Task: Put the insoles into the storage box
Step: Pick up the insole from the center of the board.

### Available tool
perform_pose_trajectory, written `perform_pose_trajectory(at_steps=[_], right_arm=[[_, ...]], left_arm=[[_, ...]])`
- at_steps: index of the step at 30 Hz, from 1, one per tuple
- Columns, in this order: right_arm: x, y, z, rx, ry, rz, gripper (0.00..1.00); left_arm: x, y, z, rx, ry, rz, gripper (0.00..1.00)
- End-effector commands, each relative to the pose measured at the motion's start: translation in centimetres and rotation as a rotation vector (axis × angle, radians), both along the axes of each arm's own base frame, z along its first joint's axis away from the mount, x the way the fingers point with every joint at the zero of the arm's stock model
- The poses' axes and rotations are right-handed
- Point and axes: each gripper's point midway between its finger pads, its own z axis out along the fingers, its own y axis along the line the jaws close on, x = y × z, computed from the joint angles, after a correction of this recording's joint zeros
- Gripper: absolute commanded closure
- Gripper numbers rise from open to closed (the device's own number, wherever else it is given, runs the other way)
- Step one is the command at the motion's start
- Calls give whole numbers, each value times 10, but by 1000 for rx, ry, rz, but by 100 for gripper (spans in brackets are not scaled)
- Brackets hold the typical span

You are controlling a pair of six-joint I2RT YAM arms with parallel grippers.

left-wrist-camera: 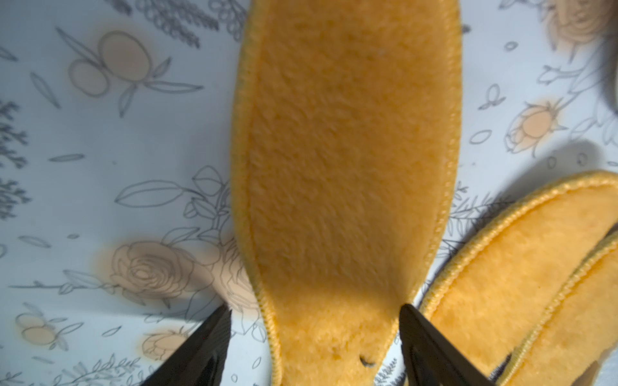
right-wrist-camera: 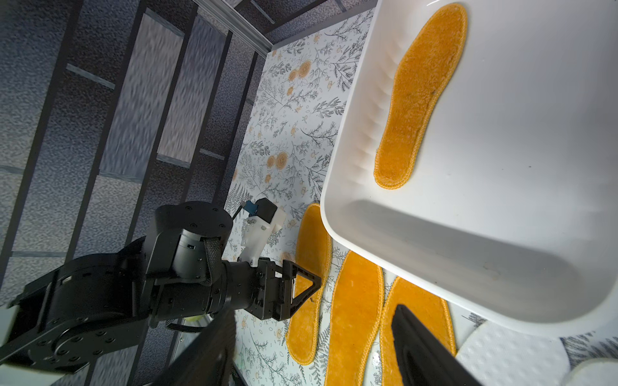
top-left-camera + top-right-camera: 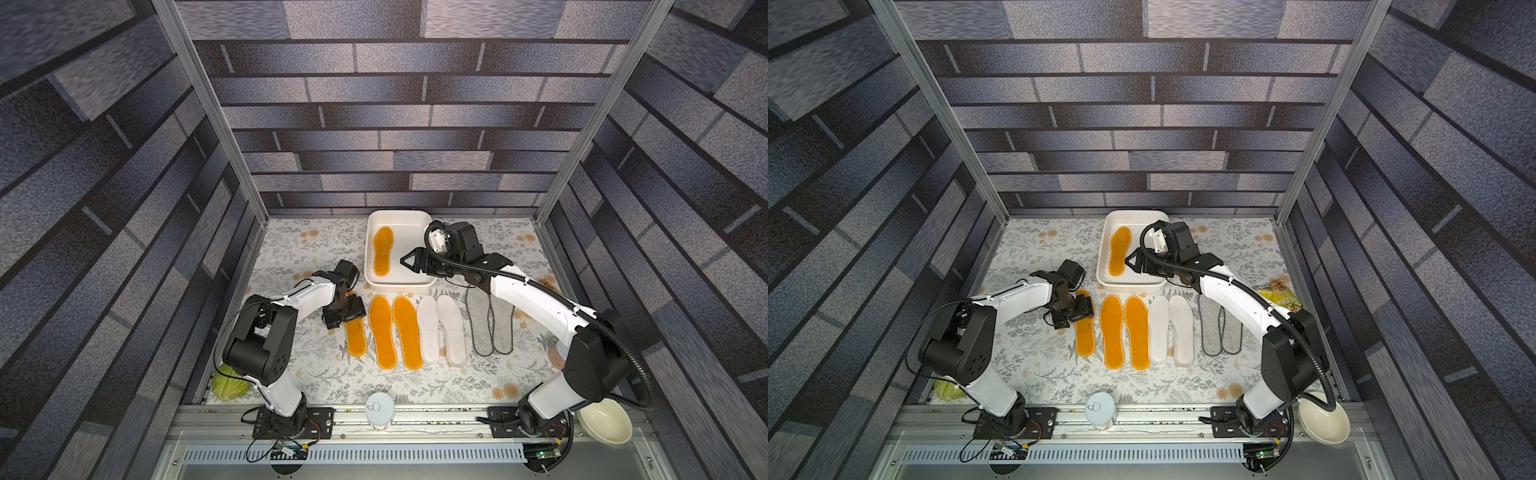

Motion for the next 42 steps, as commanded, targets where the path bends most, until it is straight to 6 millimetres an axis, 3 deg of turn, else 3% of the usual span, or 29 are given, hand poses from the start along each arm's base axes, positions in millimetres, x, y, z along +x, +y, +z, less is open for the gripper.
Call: perform_pose_trajectory(at_steps=[1,14,19,29,37,40,42], right_arm=[[3,0,-2,10,1,-2,25],[4,2,-2,10,2,7,25],[4,2,-2,10,3,7,25],[3,1,-3,10,5,5,25],[-4,4,-3,29,8,48,25],[-14,10,-1,61,9,111,25],[-23,14,2,91,14,162,25]], left_arm=[[-15,-1,-21,25,82,-31,24],[-13,-3,-37,78,109,-46,27],[-16,-10,-45,53,118,-40,41],[-19,-14,-55,31,113,-16,58],[-9,-20,-46,3,81,-12,72],[0,-23,-35,-17,46,-10,84],[8,-24,-26,-35,18,-4,100]])
